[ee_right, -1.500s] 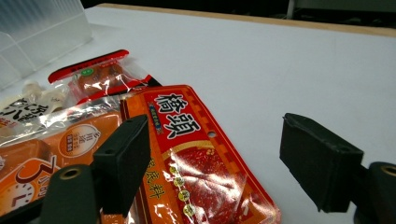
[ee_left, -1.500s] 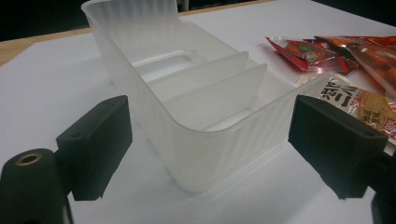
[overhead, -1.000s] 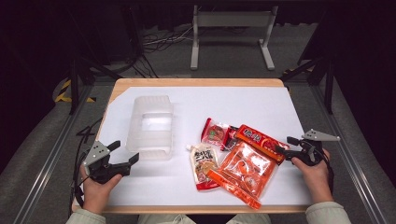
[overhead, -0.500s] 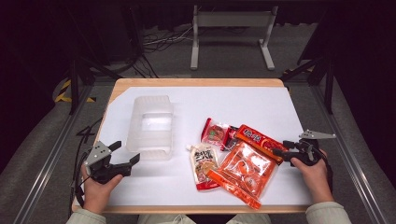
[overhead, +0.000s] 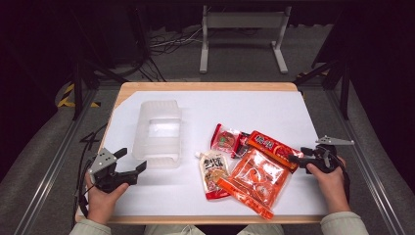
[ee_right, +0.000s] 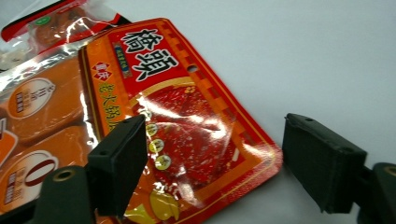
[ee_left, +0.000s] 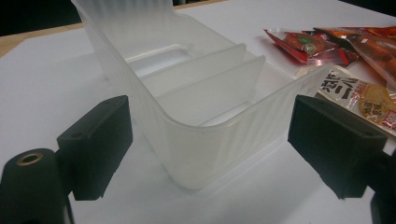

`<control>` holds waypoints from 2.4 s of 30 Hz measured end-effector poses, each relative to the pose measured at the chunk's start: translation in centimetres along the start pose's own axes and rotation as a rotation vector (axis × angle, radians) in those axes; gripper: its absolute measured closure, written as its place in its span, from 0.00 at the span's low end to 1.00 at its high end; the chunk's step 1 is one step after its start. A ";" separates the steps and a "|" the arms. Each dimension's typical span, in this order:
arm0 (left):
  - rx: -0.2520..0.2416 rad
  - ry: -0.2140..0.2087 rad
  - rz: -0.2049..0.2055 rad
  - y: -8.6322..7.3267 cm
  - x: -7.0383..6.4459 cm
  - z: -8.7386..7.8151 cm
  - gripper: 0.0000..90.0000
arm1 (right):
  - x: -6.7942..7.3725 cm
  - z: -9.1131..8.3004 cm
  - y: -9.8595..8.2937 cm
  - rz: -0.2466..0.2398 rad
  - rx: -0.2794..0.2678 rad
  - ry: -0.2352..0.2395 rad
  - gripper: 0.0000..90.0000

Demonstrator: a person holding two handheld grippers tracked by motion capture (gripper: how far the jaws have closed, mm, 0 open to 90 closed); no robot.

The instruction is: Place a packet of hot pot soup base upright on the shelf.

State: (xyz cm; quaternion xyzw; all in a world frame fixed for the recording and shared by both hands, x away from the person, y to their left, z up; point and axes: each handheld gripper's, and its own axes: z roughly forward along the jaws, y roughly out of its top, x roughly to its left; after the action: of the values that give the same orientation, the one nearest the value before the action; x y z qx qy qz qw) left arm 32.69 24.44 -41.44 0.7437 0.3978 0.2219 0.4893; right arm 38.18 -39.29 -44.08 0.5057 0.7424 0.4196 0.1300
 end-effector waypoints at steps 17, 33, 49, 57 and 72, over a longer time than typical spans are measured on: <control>0.001 0.003 0.001 0.0 0.0 0.1 0.16 | 1.2 -0.3 0.5 0.021 -0.047 0.168 0.36; 0.010 0.002 0.009 -0.1 -0.1 0.3 0.16 | 2.2 0.5 1.0 -0.101 -0.023 0.215 0.53; 0.009 0.002 0.005 -0.1 -0.1 0.3 0.16 | 2.9 2.2 1.0 -0.178 0.071 0.105 1.00; 0.022 -0.003 0.008 -0.1 -0.3 0.4 0.17 | 2.8 1.8 1.5 -0.128 0.063 0.101 1.00; 0.006 0.006 0.010 0.1 -0.4 0.1 0.18 | 3.5 -1.6 3.3 -0.094 -0.034 0.134 1.00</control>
State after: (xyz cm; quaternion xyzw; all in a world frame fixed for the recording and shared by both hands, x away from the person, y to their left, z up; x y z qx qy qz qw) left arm 32.57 24.05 -41.38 0.7465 0.3963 0.2255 0.4846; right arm 37.70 -36.61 -39.74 0.4387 0.7653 0.4584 0.1081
